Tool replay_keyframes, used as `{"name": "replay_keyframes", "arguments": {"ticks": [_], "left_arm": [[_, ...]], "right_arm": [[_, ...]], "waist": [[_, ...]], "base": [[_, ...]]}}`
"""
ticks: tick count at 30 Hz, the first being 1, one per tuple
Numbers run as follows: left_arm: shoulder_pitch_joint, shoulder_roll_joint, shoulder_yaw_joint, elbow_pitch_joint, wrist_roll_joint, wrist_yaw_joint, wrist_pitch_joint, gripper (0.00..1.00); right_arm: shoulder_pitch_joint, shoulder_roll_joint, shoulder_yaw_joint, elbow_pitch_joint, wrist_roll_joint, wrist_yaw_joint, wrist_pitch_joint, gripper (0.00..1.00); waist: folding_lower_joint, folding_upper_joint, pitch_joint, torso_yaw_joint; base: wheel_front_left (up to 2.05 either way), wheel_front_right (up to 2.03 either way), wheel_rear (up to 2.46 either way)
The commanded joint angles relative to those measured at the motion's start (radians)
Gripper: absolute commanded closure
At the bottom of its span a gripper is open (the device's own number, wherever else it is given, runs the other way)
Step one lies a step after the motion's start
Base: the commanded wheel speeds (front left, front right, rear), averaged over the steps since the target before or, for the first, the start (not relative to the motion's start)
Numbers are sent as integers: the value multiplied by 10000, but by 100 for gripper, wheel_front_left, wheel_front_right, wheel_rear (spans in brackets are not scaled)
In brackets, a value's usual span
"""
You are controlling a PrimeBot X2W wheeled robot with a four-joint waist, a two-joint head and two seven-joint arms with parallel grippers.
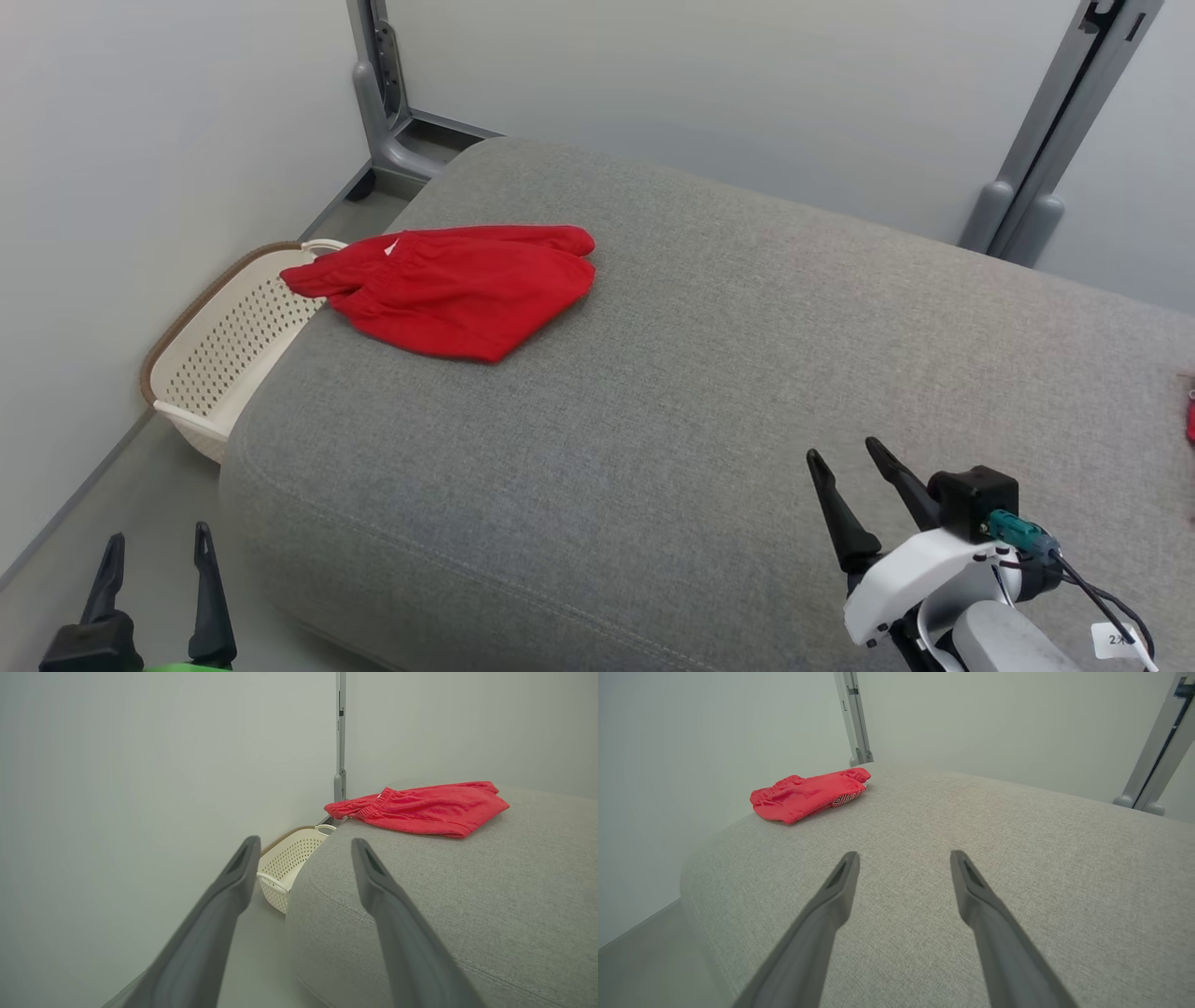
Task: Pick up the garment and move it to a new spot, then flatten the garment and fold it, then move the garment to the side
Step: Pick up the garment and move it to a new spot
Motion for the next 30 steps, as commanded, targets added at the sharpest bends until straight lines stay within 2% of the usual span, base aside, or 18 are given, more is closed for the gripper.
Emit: {"name": "replay_keyframes", "arguments": {"ticks": [1, 8, 16, 19, 22, 30], "left_arm": [[-45, 28, -52, 33, -107, -48, -36, 0], [-685, 279, -264, 213, -170, -360, 198, 0], [-2508, 782, -550, 430, -272, -853, 681, 0], [-3201, 939, -578, 757, -415, -997, 729, 0], [-3866, 802, -578, 1159, -837, -1138, 693, 0], [-5774, 1165, -828, 2761, -1492, -1463, 724, 0]], "right_arm": [[64, -73, -67, 2, 29, -6, -42, 0], [368, -84, -300, -123, -96, -6, -43, 0], [42, -231, -181, -190, -199, -6, 0, 0], [-72, -323, -126, -254, -208, -6, 53, 0], [-219, -429, -107, -357, -234, -8, 108, 0], [-685, -752, -111, -787, -364, -6, 323, 0]], "waist": [[0, 0, -58, -61], [0, 0, -156, -376], [0, 0, 198, -915], [0, 0, 402, -1160], [0, 0, 635, -1403], [0, 0, 1341, -2078]], "base": [[0, 0, 0], [0, 0, 0], [0, 0, 0], [0, 0, 0], [0, 0, 0], [0, 0, 0]]}}
